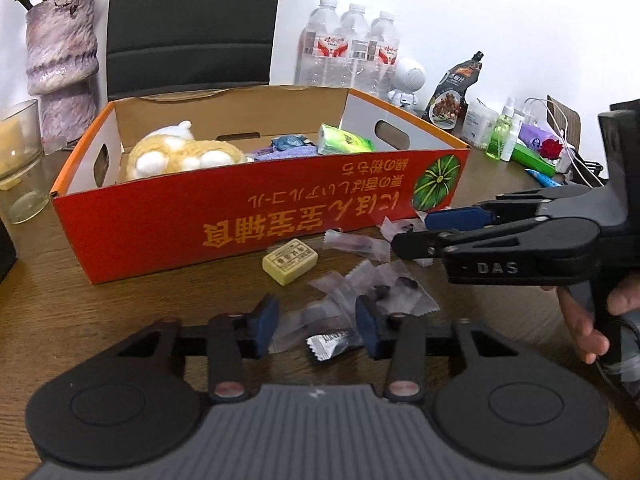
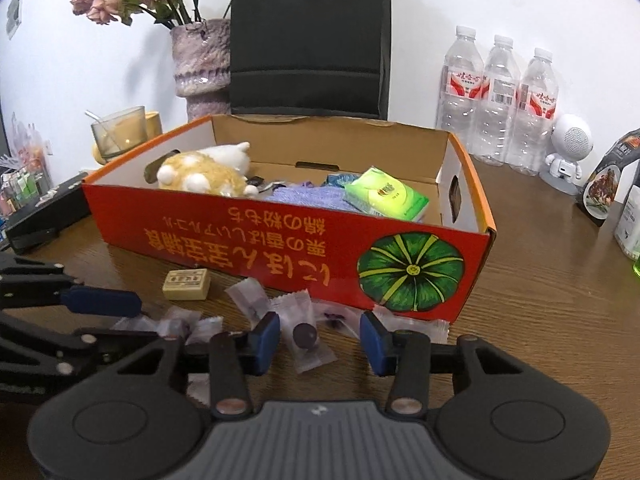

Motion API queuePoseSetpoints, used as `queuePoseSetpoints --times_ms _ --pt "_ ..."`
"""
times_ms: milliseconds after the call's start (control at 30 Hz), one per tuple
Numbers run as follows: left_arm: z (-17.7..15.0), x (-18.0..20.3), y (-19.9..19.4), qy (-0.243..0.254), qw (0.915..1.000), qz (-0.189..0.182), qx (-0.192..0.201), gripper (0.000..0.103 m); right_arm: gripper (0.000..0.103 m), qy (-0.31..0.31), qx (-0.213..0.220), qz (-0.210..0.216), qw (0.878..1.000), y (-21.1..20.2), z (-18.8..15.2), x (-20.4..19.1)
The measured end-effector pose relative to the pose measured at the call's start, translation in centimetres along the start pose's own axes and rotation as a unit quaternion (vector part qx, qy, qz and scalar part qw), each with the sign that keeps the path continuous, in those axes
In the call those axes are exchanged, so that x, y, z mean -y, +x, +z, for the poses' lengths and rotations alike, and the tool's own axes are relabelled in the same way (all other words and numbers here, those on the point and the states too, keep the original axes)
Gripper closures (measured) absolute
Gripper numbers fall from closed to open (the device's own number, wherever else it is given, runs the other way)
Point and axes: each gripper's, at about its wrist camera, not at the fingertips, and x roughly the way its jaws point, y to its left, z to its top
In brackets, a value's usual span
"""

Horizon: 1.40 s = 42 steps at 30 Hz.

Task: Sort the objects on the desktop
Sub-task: 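Grasp a white-wrapped sweet with the left tool while the right tool grasps a clear-wrapped sweet, then carry both sweets over the box while both tools open to release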

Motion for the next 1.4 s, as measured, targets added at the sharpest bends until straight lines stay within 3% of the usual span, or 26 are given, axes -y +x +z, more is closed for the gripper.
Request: queuePoseSetpoints --times_ms 167,267,500,567,633,667,767,867,933,967,1167,1300,1400 --pt "-0.4 0.7 -1.0 -0.004 0.9999 0.011 -0.012 0.078 0.078 -0.006 0.0 -0.006 1.0 0.1 -0.4 -0.3" --pt "-1.2 1.1 -2.1 -0.019 0.9993 0.023 -0.021 0.101 0.084 -0.011 -0.001 -0.005 1.0 -0.4 -0.8 -0.6" --pt "-3.7 2.7 -4.6 -0.027 0.9991 0.023 -0.026 0.1 0.085 -0.016 -0.014 0.003 1.0 -4.2 -3.3 -1.2" --pt "-3.9 3.0 -5.0 -0.031 0.999 0.019 -0.026 0.094 0.084 -0.013 -0.019 0.0 1.0 -5.2 -3.9 -1.2" --pt "-3.6 3.0 -5.1 -0.05 0.9986 0.001 -0.02 0.066 0.084 -0.004 -0.012 -0.003 1.0 -6.1 -4.2 -1.1" --pt "-3.3 3.1 -5.1 -0.055 0.9984 0.0 -0.015 0.044 0.084 0.001 -0.007 -0.003 1.0 -6.5 -4.3 -1.0" --pt "-2.6 4.1 -4.1 -0.04 0.9989 0.015 -0.018 0.042 0.084 0.001 -0.005 -0.002 1.0 -6.8 -4.7 -1.2" --pt "-2.3 4.8 -3.0 -0.031 0.9986 0.032 -0.03 0.052 0.084 -0.002 -0.004 -0.001 1.0 -7.1 -4.8 -1.4" --pt "-2.2 5.5 -2.7 -0.012 0.998 0.05 -0.036 0.064 0.084 -0.002 -0.001 0.0 1.0 -7.4 -4.9 -1.5" --pt "-2.2 5.8 -2.7 0.001 0.9972 0.065 -0.038 0.091 0.084 -0.003 0.001 -0.001 1.0 -7.6 -4.9 -1.6" --pt "-3.0 5.7 -4.2 -0.01 0.9973 0.065 -0.033 0.094 0.085 -0.001 0.009 0.006 1.0 -9.1 -5.0 -2.1" --pt "-1.9 5.6 -7.7 -0.032 0.998 0.053 0.015 0.094 0.085 0.004 0.032 0.017 0.999 -11.3 -4.4 -2.5" --pt "1.7 4.2 -9.6 -0.051 0.9962 0.043 0.056 0.094 0.085 -0.015 0.063 0.021 0.998 -12.9 -2.7 -2.8"
